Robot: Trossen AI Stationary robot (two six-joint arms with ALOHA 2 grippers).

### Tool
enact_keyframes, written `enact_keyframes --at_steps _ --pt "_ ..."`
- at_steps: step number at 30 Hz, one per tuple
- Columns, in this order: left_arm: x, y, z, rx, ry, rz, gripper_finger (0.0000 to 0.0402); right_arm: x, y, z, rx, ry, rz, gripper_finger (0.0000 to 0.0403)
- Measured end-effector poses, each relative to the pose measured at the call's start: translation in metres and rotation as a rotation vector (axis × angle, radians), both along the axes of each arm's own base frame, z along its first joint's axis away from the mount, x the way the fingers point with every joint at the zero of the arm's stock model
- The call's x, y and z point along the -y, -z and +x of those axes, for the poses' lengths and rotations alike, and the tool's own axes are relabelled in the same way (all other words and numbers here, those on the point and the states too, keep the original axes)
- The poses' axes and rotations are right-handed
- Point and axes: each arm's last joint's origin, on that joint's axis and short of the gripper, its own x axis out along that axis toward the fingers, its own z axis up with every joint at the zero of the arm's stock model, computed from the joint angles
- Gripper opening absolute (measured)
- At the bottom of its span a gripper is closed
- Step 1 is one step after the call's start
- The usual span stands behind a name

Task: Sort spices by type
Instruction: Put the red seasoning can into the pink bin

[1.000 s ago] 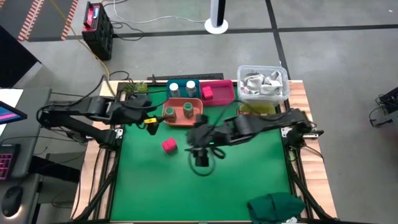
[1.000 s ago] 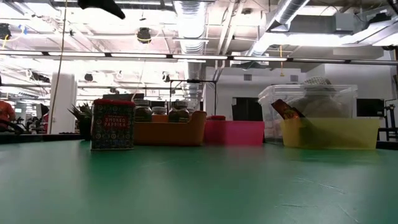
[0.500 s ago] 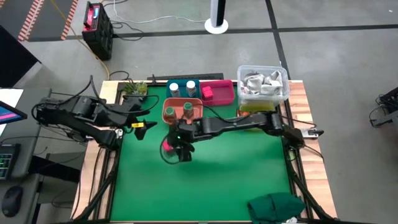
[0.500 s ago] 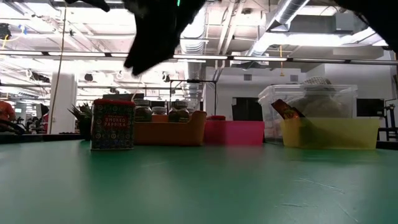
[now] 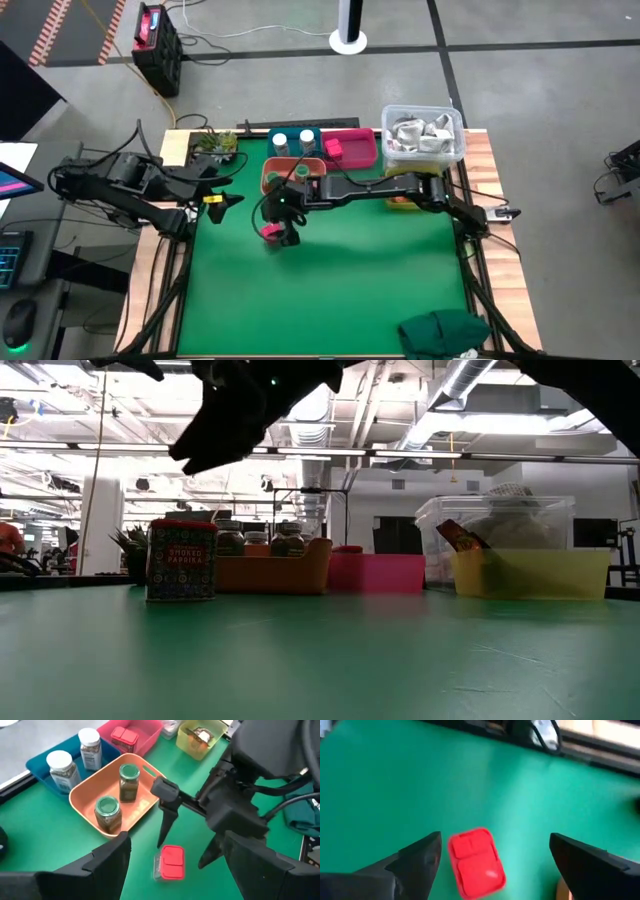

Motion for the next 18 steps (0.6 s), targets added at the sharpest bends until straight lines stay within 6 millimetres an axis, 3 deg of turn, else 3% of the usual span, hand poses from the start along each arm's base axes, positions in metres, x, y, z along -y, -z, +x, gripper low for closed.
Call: enact_keyframes --at_steps 2,8,18 --pt "0.0 0.0 0.0 0.005 -0.005 -0.007 0.0302 -0.003 -0.001 0.001 0.02 -0.044 0.001 0.0396" --pt "0.0 -0.003 0.0 0.034 -0.014 -0.022 0.0302 -0.011 0.024 0.013 0.026 -0.093 0.011 0.039" --pt "-0.001 -0.004 -0.005 0.038 -0.014 -0.023 0.0302 -0.002 0.045 0.017 -0.023 -0.094 -0.03 0.0389"
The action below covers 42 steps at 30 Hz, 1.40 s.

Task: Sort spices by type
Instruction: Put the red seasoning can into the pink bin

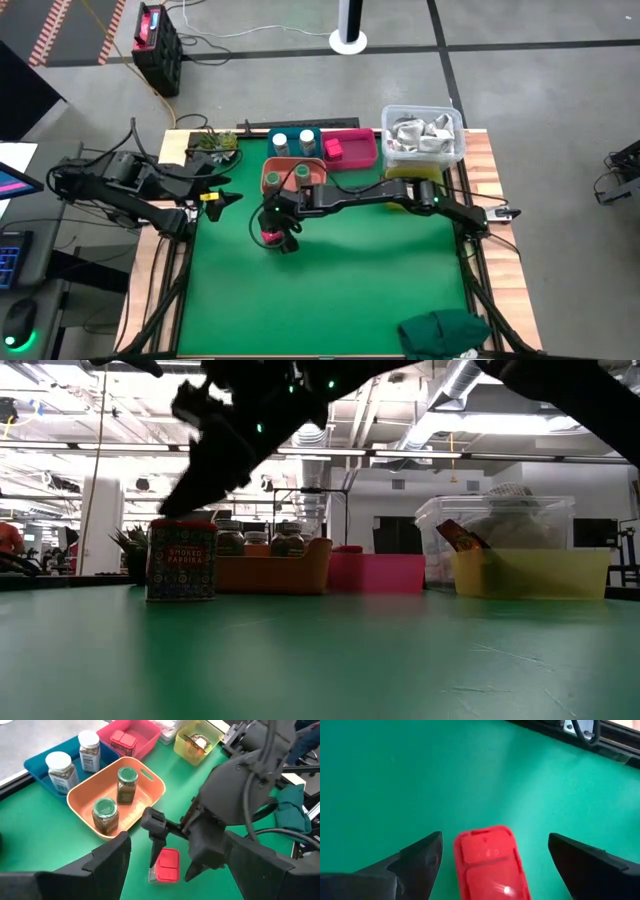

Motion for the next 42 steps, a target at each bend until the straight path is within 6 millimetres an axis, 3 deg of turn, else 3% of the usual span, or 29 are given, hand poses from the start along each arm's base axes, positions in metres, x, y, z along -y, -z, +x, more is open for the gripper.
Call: enact_keyframes --at_steps 8,14,17,24,26,30,34,42 --pt "0.0 0.002 -0.002 -0.032 0.002 0.008 0.0302 0.001 0.031 0.004 -0.076 -0.01 0.008 0.0389" --pt "0.0 0.003 -0.002 -0.04 0.003 0.011 0.0302 -0.001 0.035 0.004 -0.086 -0.011 0.011 0.0378" --pt "-0.001 0.004 -0.003 -0.056 0.003 0.014 0.0302 0.0 0.035 0.005 -0.087 0.004 0.024 0.0349" --pt "-0.001 0.004 -0.003 -0.059 0.003 0.015 0.0302 0.0 0.036 0.003 -0.125 0.079 0.095 0.0241" --pt "-0.001 0.004 -0.003 -0.061 0.005 0.018 0.0302 0.0 0.031 -0.001 -0.156 0.11 0.123 0.023" --pt "-0.001 0.004 -0.003 -0.065 0.013 0.028 0.0302 0.006 0.007 -0.01 -0.178 0.184 0.178 0.023" --pt "-0.001 0.004 -0.004 -0.068 0.01 0.042 0.0302 0.018 -0.032 -0.029 -0.197 0.275 0.234 0.023" --pt "-0.002 0.013 -0.004 -0.125 -0.017 0.081 0.0302 0.032 -0.103 -0.089 -0.296 0.517 0.175 0.0231"
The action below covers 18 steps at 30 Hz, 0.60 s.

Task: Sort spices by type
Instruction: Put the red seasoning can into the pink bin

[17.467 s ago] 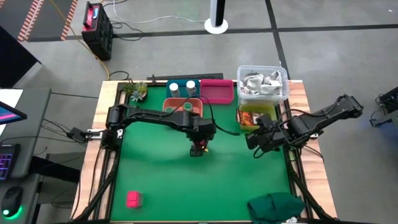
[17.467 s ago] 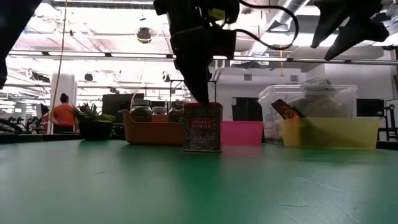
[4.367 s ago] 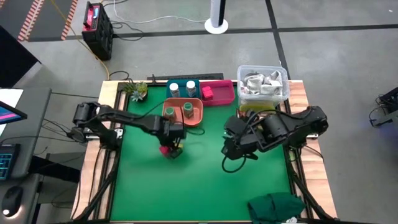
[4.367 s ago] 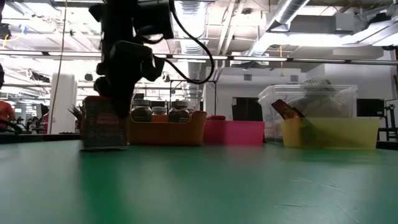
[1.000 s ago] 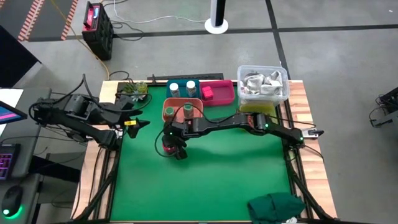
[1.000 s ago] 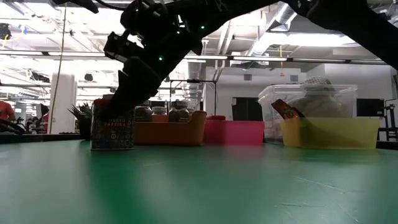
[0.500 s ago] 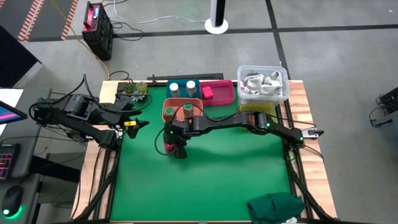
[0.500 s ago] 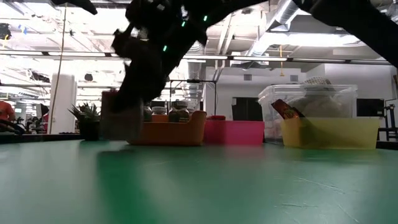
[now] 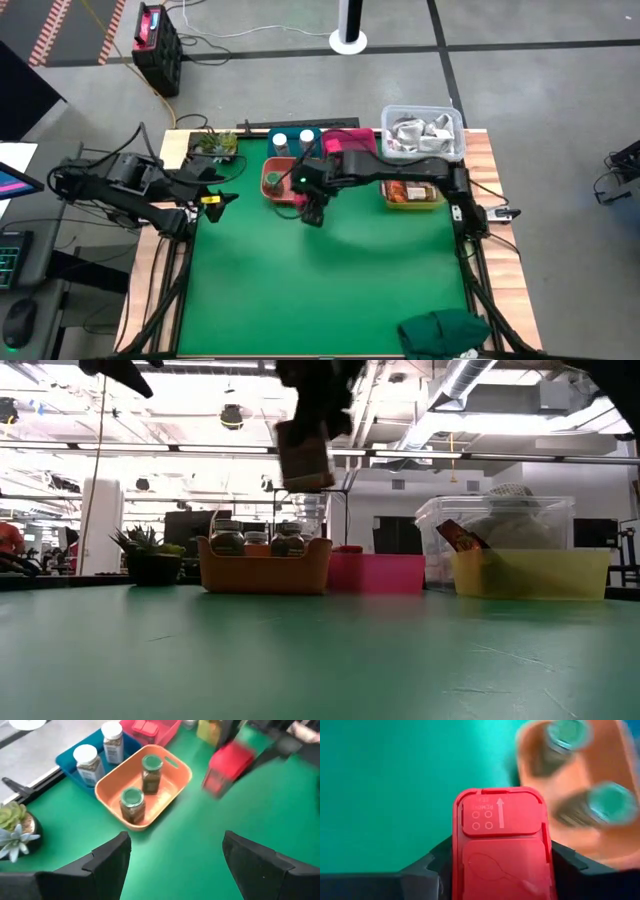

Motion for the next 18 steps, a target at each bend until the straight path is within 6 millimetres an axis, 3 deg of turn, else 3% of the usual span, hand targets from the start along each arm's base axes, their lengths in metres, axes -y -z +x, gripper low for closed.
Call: enact_keyframes --at_steps 8,13,18 --pt "0.002 0.015 0.009 -0.038 -0.013 0.015 0.0302 0.029 -0.037 -0.039 -0.034 0.275 -0.141 0.0233" --pt "0.004 0.014 0.01 -0.011 0.001 -0.02 0.0302 0.061 -0.042 -0.058 -0.077 0.529 -0.218 0.0233" --pt "0.009 0.013 0.01 0.006 0.023 -0.036 0.0302 0.102 -0.042 -0.066 -0.064 0.66 -0.238 0.0234"
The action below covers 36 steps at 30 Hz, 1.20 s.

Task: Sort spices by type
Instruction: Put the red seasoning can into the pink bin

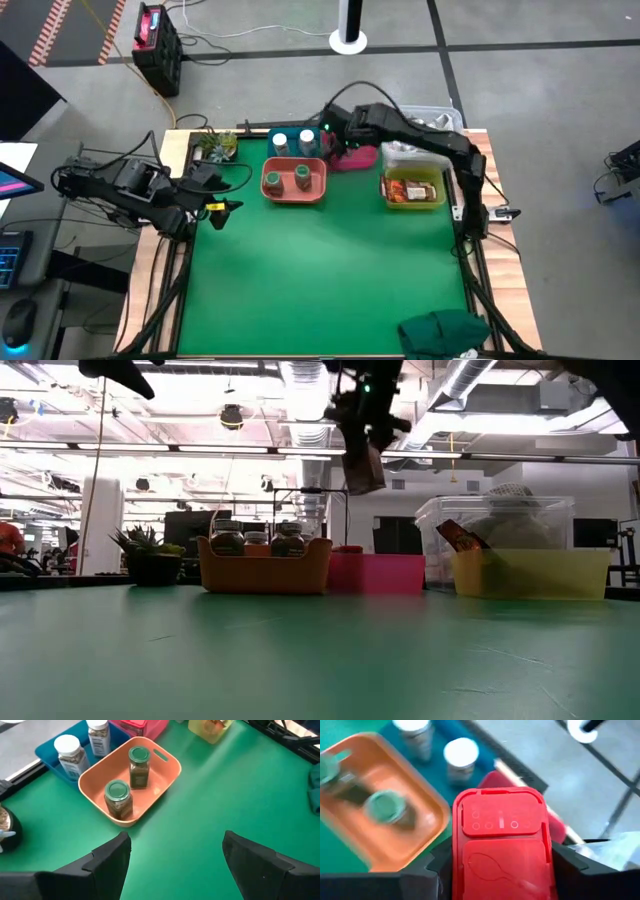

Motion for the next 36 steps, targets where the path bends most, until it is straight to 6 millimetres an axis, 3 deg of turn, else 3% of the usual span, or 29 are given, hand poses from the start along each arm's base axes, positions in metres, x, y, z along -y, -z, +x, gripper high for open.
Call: enact_keyframes --at_steps 7,13,22,36 --pt "0.003 0.0 0.001 0.002 0.007 0.003 0.0302 0.057 0.015 -0.005 0.003 0.152 -0.043 0.0234" --pt "0.003 0.0 0.001 0.0 0.006 0.009 0.0302 0.1 0.059 -0.006 -0.077 0.26 0.05 0.0234" --pt "0.003 0.001 0.001 -0.007 0.016 0.02 0.0302 0.111 0.097 0.011 -0.094 0.296 0.089 0.0235" --pt "0.003 0.001 0.001 -0.008 0.016 0.021 0.0302 0.115 0.127 0.011 -0.128 0.386 0.087 0.0235"
